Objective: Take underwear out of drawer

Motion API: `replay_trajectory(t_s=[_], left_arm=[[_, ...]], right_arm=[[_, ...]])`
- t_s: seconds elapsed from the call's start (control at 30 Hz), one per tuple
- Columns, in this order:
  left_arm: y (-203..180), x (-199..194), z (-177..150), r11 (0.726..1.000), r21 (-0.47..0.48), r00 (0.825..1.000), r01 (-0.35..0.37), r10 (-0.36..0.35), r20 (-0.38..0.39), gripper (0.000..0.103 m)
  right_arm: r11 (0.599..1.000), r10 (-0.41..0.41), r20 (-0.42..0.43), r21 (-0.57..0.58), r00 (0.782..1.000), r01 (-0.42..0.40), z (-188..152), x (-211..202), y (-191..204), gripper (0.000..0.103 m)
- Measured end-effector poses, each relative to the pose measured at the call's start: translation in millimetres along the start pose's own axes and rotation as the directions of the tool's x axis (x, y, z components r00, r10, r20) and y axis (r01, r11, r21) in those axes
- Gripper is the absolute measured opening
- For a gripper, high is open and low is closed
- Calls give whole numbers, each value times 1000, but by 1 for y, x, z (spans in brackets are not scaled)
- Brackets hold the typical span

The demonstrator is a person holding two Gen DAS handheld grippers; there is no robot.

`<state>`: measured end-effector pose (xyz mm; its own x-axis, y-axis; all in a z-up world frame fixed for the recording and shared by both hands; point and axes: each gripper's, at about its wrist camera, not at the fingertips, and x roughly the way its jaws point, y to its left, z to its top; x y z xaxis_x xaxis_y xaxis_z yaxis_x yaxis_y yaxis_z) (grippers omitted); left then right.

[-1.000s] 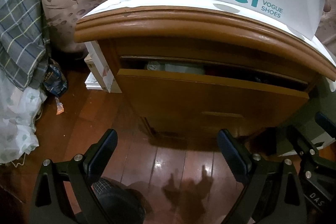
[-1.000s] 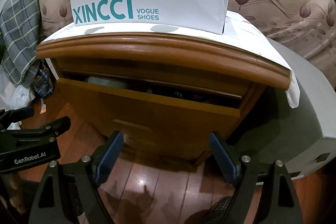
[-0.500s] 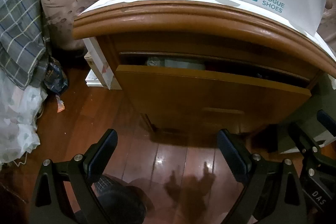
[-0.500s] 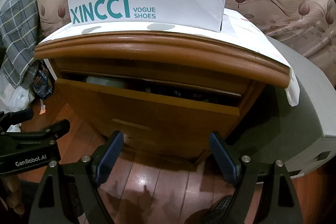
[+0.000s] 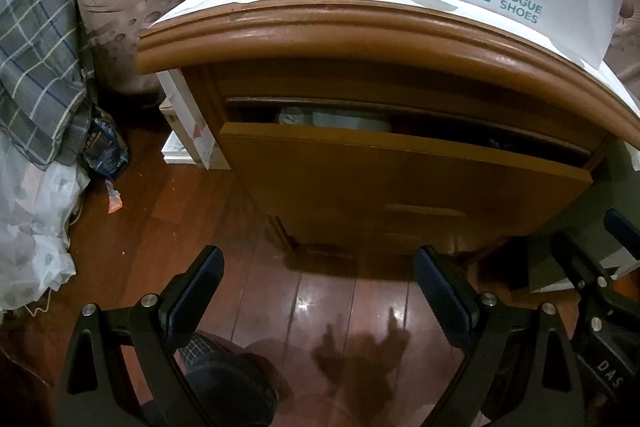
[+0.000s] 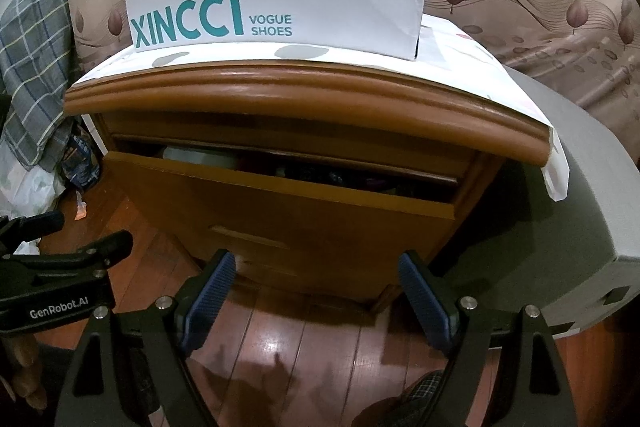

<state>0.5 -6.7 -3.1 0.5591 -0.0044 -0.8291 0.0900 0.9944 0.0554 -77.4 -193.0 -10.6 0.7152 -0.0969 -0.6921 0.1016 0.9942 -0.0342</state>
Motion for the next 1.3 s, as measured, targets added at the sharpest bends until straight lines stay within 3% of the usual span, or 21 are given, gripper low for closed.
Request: replay_trajectory(t_s=[0.5,1.03,1.17,1.3], left_arm=[[-2,2,0,1000,-10,1000,18,-18,-5,95],[3,1,2,995,-82,998,60,-60,0,95],[7,4,5,987,-133,996,88,-91,-15,95],[15,10,7,961,-237,990,142,-144,11,97]], right_arm=[[1000,1,5,18,1000,-1,1,-2,-5,86],[995,2,21,100,1000,-4,3,-11,-32,86],[990,5,24,138,1000,-9,6,-14,-42,86],[984,6,32,180,999,-12,8,-17,-54,86]])
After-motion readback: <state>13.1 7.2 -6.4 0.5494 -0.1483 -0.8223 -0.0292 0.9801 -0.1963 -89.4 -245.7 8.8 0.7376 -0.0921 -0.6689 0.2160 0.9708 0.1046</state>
